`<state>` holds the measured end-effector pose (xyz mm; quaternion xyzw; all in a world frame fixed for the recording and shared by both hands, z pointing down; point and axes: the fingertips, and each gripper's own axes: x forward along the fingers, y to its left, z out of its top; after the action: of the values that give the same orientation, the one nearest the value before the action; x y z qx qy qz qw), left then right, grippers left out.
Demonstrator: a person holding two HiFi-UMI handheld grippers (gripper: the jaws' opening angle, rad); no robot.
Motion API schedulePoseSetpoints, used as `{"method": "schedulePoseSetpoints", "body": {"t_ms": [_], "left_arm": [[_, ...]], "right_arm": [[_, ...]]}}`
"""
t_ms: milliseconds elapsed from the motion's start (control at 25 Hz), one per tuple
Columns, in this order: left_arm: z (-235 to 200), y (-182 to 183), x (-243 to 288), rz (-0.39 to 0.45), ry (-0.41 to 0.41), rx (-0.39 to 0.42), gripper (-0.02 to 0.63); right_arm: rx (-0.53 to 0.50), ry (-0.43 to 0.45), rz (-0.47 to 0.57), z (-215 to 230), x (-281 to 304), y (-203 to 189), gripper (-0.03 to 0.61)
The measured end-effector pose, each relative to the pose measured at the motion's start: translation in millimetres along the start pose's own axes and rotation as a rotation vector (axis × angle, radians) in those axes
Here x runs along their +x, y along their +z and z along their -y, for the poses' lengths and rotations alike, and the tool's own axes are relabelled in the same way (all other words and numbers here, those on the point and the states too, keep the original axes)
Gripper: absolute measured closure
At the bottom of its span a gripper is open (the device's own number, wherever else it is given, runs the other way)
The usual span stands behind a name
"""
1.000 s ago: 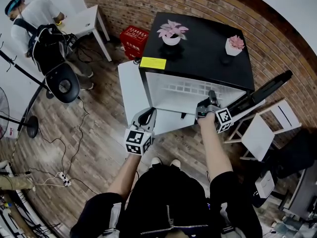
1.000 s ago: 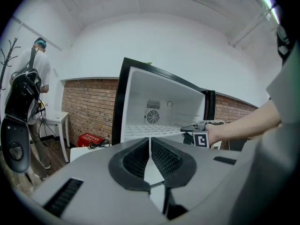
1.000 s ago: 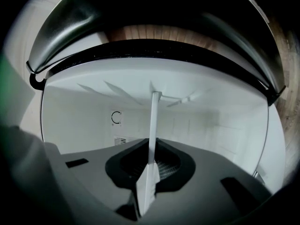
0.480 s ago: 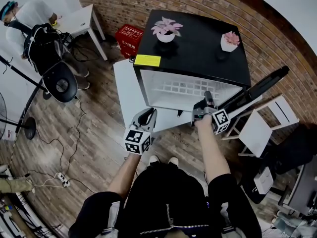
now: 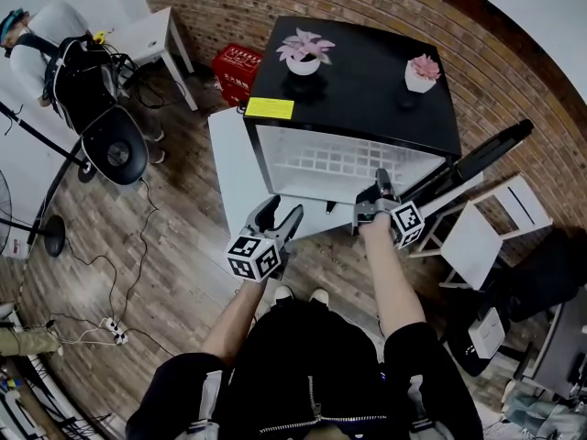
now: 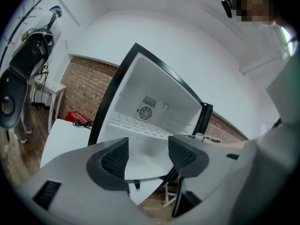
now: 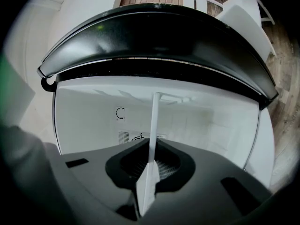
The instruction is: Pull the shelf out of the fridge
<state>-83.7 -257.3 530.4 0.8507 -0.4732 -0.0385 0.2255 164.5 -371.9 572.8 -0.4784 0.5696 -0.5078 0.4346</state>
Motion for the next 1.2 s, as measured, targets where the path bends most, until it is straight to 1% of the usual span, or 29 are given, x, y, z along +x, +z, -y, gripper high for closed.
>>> {"method": "schedulePoseSetpoints", "body": {"t_ms": [40,160,240,320,400,480,640,800,920,1080,1200], "left_arm": [[-2.3,0.1,0.1,0.013,-0.004,-0.067,0.353],[-11.8,-0.6,0.0,0.075,-0.034,-0.339,0.354],[-17.5,-2.7,1.3,0.117,-0.056,-0.500,0.354],[-22.3,-4.4,4.0,0.156,-0.073,-0.638,0.354],[-25.7,-5.2,7.4,0.186,-0.085,-0.735,0.354],[-26.8,-6.0,11.4,0.197,-0.090,-0.777,0.355],[-32.1,-2.7,22.0,0.221,-0.089,-0.823,0.362],[-42.2,0.7,35.1,0.238,-0.077,-0.849,0.370],[-50.4,0.6,44.2,0.251,-0.070,-0.891,0.376],[-56.4,1.8,56.7,0.272,-0.072,-0.953,0.397],[-59.7,4.2,66.7,0.280,-0.067,-0.984,0.416]], "right_arm": [[0.000,0.000,-0.001,0.1,0.0,0.2,0.548],[0.010,0.002,-0.004,-1.6,-0.6,-1.4,0.548],[0.009,0.000,-0.008,-0.8,-1.1,-1.6,0.548],[0.004,0.003,-0.011,0.2,-1.7,-1.5,0.548],[-0.003,0.009,-0.014,-0.7,-2.8,-2.0,0.548],[-0.005,0.012,-0.018,-1.4,-4.8,-2.5,0.548],[0.002,0.007,-0.029,-0.4,-10.8,-4.3,0.548],[0.014,0.010,-0.031,0.3,-20.7,-6.7,0.548],[0.028,0.001,-0.035,3.2,-28.0,-9.0,0.548],[0.015,0.009,-0.044,1.3,-32.3,-10.1,0.548],[0.010,0.003,-0.051,0.9,-35.0,-10.9,0.548]]}}
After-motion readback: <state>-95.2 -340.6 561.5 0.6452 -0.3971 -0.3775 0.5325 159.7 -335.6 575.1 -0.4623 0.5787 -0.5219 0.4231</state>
